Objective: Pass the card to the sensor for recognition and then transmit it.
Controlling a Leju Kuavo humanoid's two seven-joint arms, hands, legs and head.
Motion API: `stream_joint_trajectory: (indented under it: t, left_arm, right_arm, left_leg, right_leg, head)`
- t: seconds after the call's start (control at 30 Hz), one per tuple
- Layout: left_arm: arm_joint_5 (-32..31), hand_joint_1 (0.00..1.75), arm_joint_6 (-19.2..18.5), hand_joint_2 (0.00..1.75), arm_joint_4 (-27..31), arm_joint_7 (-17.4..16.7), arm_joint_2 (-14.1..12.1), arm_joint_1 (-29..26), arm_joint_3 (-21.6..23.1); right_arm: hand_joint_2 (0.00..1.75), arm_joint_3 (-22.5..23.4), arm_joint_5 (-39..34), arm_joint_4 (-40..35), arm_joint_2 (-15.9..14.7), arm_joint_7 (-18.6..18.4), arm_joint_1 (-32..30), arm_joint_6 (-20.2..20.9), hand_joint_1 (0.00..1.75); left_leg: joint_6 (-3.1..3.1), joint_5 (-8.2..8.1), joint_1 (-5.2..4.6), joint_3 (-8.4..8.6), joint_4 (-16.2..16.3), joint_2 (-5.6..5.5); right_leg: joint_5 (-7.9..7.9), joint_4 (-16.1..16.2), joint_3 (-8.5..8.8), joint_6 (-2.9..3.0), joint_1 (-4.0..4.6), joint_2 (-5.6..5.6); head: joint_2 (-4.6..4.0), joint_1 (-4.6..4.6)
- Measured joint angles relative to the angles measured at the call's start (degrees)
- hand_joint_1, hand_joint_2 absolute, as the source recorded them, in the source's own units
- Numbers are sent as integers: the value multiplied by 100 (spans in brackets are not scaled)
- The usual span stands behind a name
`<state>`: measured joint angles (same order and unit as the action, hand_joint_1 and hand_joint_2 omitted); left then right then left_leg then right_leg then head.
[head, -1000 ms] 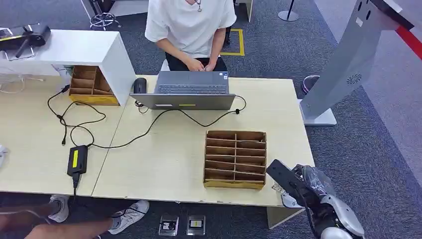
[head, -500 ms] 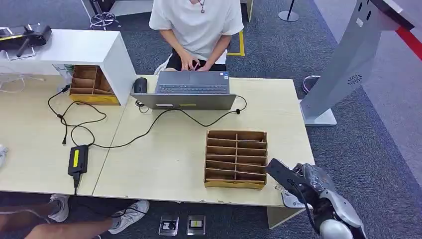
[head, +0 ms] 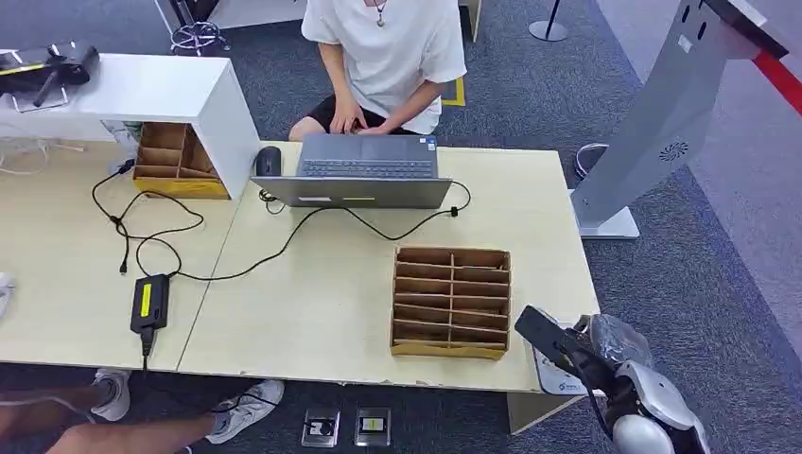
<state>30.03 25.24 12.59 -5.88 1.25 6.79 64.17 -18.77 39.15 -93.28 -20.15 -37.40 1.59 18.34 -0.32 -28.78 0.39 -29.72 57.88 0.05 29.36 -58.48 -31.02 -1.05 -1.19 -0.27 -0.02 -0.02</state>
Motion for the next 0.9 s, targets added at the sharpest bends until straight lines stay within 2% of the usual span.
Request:
stream_joint_trajectory:
  t: [0.3, 0.43, 0.6, 0.9]
  left_arm:
    - [22, 0, 2, 0, 20, -11, 0, -3, 2]
    - [39, 0, -2, 0, 26, -11, 0, -3, 4]
    - [61, 0, 2, 0, 28, -11, 0, -2, 4]
    - [96, 0, 13, 0, 39, -9, 0, -1, 4]
  right_arm:
    - [175, 122, -121, 94, -2, 0, -47, 17, 175]
    - [175, 105, -750, 160, -15, 0, -48, -324, 175]
    - [175, 17, -1104, 254, -57, 0, -27, -698, 175]
    - [175, -313, -1381, 503, -66, 39, 112, -1218, 175]
  left_leg:
    - [13, 2, -4, -10, 10, 0]
    - [15, 2, -4, -14, 14, 0]
    - [19, 4, -6, -21, 17, -2]
    - [26, 8, -8, -30, 20, -5]
  right_leg:
    - [-8, 2, -5, -13, -4, 0]
    - [-11, 2, -6, -17, -4, 0]
    - [-14, 2, -6, -22, -6, -1]
    - [-21, 6, -9, -32, -8, -2]
  head:
    - [0, 0]
    - [2, -2]
    - [0, -2]
    - [0, -2]
